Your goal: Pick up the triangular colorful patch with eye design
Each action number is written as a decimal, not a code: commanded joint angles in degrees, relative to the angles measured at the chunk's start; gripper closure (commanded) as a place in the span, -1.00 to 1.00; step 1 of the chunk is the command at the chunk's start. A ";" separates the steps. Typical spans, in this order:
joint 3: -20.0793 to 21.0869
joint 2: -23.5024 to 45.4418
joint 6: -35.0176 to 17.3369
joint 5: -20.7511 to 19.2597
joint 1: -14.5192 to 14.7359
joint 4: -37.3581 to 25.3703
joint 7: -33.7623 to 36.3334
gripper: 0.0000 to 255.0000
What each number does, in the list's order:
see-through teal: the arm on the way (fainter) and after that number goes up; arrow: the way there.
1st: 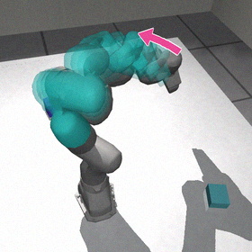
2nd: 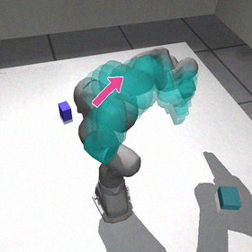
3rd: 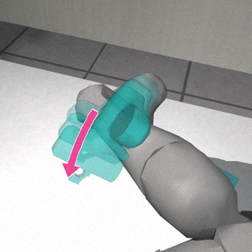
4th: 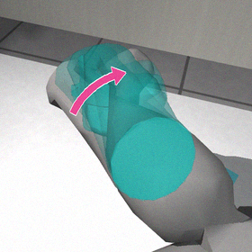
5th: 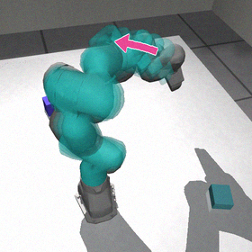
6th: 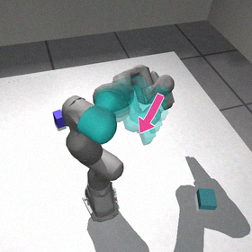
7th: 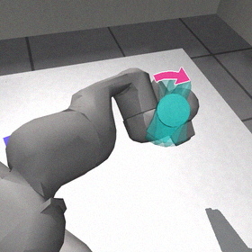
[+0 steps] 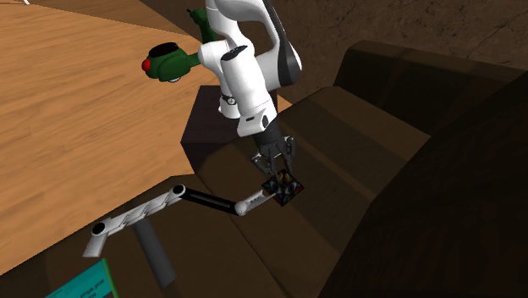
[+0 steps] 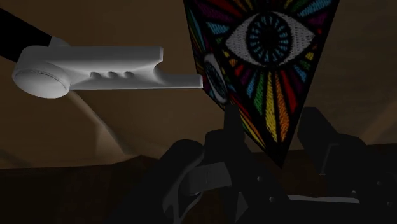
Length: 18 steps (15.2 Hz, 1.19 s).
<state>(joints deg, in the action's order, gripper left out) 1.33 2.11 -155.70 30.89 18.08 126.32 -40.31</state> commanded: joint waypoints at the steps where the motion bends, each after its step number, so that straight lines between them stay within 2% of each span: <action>1: 0.05 0.47 0.49 -0.09 0.06 0.29 0.14 1.00; 6: 0.01 0.34 0.43 0.22 -0.04 0.56 -0.28 1.00; 18: -0.63 -4.22 8.33 -6.00 -0.54 -3.27 6.11 1.00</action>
<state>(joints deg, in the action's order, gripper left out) 0.73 -1.76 -148.06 25.32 17.60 123.43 -34.66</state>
